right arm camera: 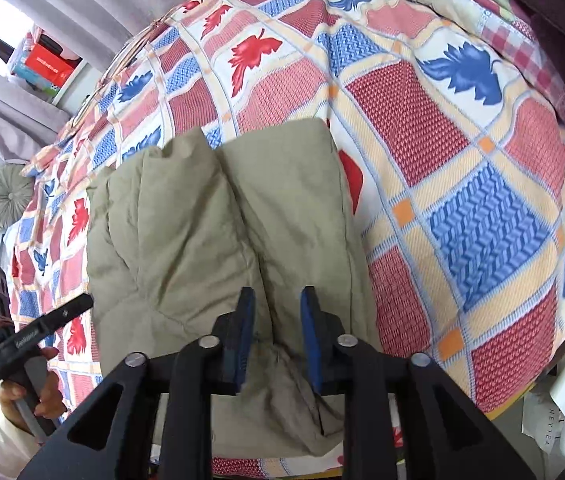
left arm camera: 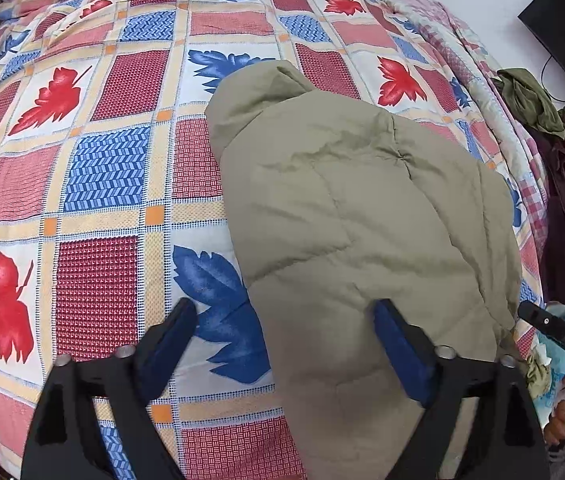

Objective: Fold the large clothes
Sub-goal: 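Grasp the jacket bundle edge with both tools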

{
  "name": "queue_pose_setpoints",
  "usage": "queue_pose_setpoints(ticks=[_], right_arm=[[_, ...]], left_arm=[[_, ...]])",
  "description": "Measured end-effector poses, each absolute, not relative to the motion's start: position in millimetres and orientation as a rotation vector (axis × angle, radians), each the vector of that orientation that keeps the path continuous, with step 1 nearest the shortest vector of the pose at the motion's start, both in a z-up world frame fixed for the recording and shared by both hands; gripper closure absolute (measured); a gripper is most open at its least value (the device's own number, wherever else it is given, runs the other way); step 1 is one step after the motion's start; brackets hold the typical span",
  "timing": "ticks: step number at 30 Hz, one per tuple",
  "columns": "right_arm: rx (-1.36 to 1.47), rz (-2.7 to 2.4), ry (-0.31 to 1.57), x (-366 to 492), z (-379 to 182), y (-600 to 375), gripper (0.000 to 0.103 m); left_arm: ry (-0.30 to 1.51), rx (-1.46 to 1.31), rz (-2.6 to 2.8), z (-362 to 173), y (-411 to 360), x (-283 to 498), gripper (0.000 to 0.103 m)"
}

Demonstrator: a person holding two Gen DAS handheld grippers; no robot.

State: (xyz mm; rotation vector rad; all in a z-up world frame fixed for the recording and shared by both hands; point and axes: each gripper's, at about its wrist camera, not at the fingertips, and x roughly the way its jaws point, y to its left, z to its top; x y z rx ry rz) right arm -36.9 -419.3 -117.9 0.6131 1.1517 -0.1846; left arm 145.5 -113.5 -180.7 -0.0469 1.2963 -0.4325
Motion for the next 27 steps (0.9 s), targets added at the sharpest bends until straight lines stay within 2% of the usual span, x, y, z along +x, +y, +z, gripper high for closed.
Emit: queue_pose_setpoints(ticks=[5,8,13,15,16,22,27], right_arm=[[0.593,-0.188,1.162,-24,-117,-423,0.066],[0.607,-0.183,1.178,-19,-122,-427,0.053],[0.624,-0.144,1.192,-12,-130,-435,0.039],[0.636,-0.113,1.19,-7,-132,-437,0.022],[0.642,-0.097,1.189,-5,-133,-438,0.02],[0.656,-0.053,1.183,4,-137,-447,0.016],[0.807,0.013,1.193,8,-158,-468,0.014]], left_arm=[[1.285,-0.029,-0.424,-182,-112,146,0.0],[1.303,-0.031,-0.421,-187,-111,147,0.0],[1.32,-0.047,-0.424,-190,-111,149,0.0],[1.324,-0.048,-0.426,-190,-112,150,0.0],[1.326,-0.049,-0.428,-191,-112,150,0.0],[1.352,-0.121,-0.464,-195,-105,155,0.0],[1.417,-0.294,-0.569,-210,-93,162,0.0]])
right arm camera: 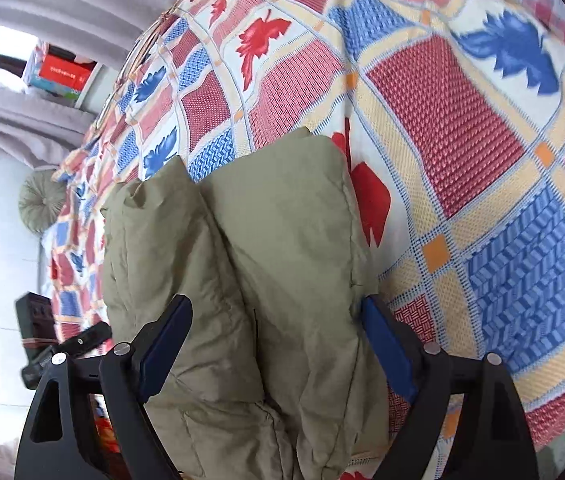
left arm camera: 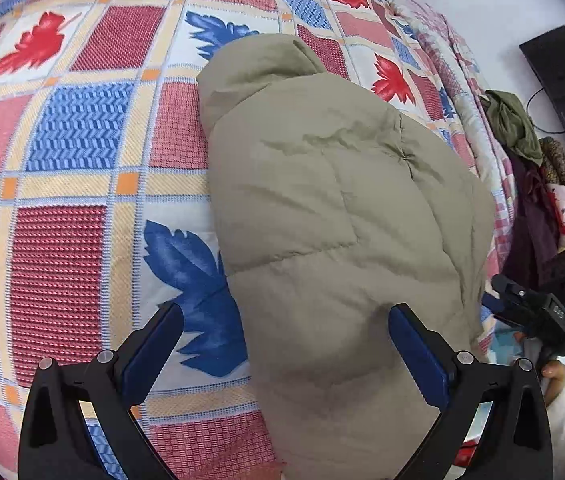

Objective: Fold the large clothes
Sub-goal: 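Grasp the jacket bundle edge with both tools, then lift and roll the jacket bundle over with both tools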

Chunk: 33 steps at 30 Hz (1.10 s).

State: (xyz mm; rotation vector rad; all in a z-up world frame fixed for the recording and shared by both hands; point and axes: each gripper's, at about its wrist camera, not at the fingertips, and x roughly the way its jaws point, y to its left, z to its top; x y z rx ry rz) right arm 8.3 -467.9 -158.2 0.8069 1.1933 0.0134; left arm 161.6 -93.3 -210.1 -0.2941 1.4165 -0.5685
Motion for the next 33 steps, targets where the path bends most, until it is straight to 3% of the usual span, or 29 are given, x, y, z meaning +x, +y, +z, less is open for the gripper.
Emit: queue_pose_setpoints(ticks=[9,10,11,15,22,31,33], right_arm=[[0.873,0.094,1.244,22,-199,-475,0.013],[0.895,0.114,1.247,24,-203,-476,0.011],[0.926,0.149,1.241,27,-205,-475,0.0],[1.029,0.308,1.187,37,-196,-475,0.0],[0.824,0.298,1.361,63,-212,-466,0.0],[0.933,0.337,1.406,82,-239,-452,0.0],[0.94,0.329,1.412,79,-235,-451,0.006]], left_arm=[[1.519,-0.509,-0.718,-248,-98,166,0.0],[1.521,-0.523,-0.725,-250,-100,167,0.0],[1.523,-0.537,-0.735,-252,-103,168,0.0],[1.516,-0.528,-0.742,-255,-113,168,0.0],[1.542,-0.546,-0.753,-273,-123,172,0.0],[1.571,-0.703,-0.763,-291,-139,173,0.0],[1.542,-0.66,-0.761,-281,-144,170,0.006]])
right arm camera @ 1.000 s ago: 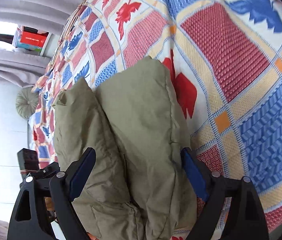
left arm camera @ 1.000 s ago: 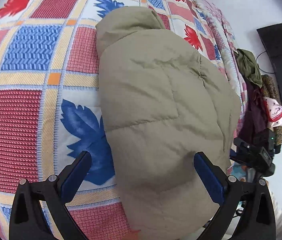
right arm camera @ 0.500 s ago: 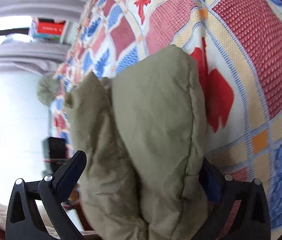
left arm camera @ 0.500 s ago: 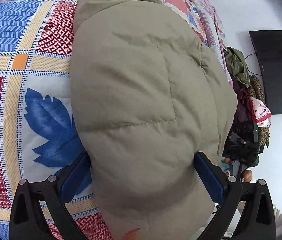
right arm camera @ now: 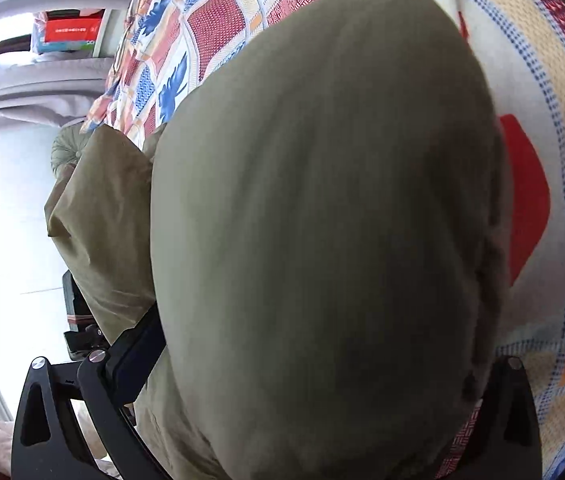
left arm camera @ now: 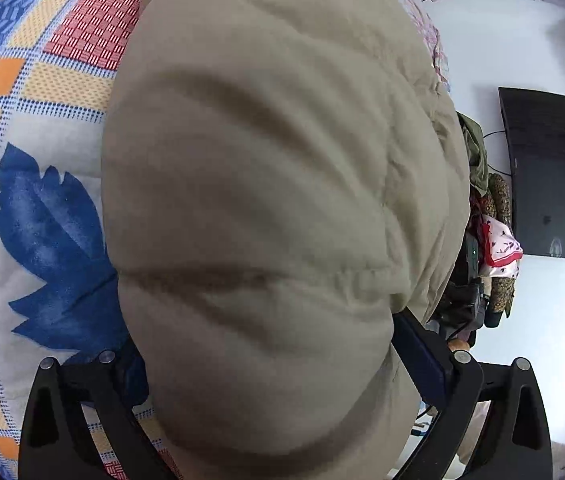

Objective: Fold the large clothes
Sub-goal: 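Lift and roll the jacket bundle over with both tools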

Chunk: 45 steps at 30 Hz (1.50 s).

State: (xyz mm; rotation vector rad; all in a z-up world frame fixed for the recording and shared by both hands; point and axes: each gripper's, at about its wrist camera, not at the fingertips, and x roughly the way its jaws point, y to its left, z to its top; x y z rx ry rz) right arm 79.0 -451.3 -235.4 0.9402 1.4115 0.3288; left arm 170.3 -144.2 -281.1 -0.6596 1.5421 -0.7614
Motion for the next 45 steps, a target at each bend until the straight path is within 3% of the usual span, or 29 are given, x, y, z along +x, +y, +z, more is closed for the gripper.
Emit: queue_pose_setpoints(ticks=[5,8,16,24,29,32,37,45], right_arm=[[0.998,0.335,1.385,69,-217,-450,0.04],[0.991,0.353,1.37,69,-200,-439,0.047],[0.915,0.466,1.32,118,-156,-367,0.047],[0.886,0.54,1.276,208,-159,-267,0.047],[0.852,0.503,1.308,249,-192,-221,0.047],[0.81,0.444,1.325,255,-215,-207,0.047],[0.819,0.424,1.339,252,-236,-208,0.036],[0.723,0.323,1.372,271,-208,-199,0.03]], left_arm=[[1.462,-0.581,-0.804,-251,-145,168,0.025],[1.422,-0.557,-0.838,-231,-140,172,0.028],[1.292,-0.585,-0.791,-183,-61,209,0.028],[1.18,-0.552,-0.656,-164,49,272,0.028],[1.166,-0.458,-0.548,-191,94,310,0.027],[1.198,-0.435,-0.451,-226,104,324,0.019],[1.165,-0.448,-0.446,-248,113,318,0.01],[1.164,-0.423,-0.411,-250,111,310,0.01]])
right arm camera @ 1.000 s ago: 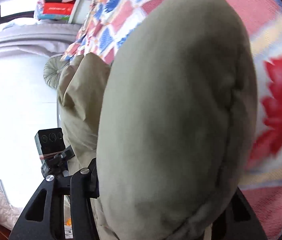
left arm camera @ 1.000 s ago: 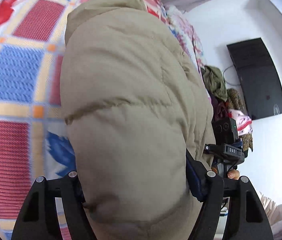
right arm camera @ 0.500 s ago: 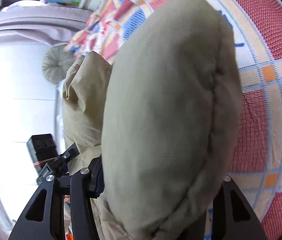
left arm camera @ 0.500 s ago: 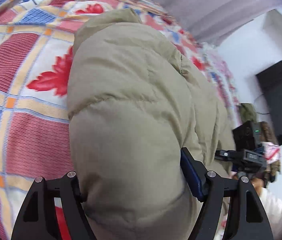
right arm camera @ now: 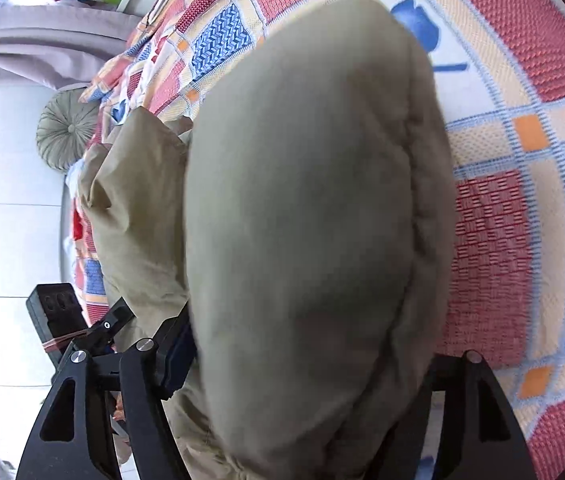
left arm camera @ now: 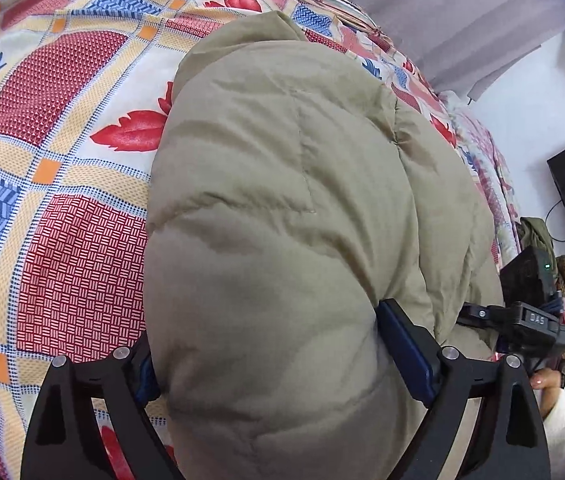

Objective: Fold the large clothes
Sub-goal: 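Lift and roll the jacket bundle over with both tools, then set the jacket bundle down and open both tools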

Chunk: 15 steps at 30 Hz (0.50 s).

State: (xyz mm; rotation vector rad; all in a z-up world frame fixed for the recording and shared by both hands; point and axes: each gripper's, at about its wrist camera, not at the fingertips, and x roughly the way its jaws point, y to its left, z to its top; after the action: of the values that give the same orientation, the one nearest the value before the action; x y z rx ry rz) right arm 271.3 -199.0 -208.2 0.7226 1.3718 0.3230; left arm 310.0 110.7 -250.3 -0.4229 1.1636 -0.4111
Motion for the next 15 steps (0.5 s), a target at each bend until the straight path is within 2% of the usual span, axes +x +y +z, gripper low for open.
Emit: queue_pose_setpoints(ticks=[7,15], right_arm=[[0.641,0.216,1.323,253,-166,-209,0.03],[0.589,0.199,1.26,200,-128,-221,0.03]], left_arm=[[1.152,-0.393,-0.357,-240,115,298,0.01],[1.075,-0.249,-0.233,-194,134,263,0.01]])
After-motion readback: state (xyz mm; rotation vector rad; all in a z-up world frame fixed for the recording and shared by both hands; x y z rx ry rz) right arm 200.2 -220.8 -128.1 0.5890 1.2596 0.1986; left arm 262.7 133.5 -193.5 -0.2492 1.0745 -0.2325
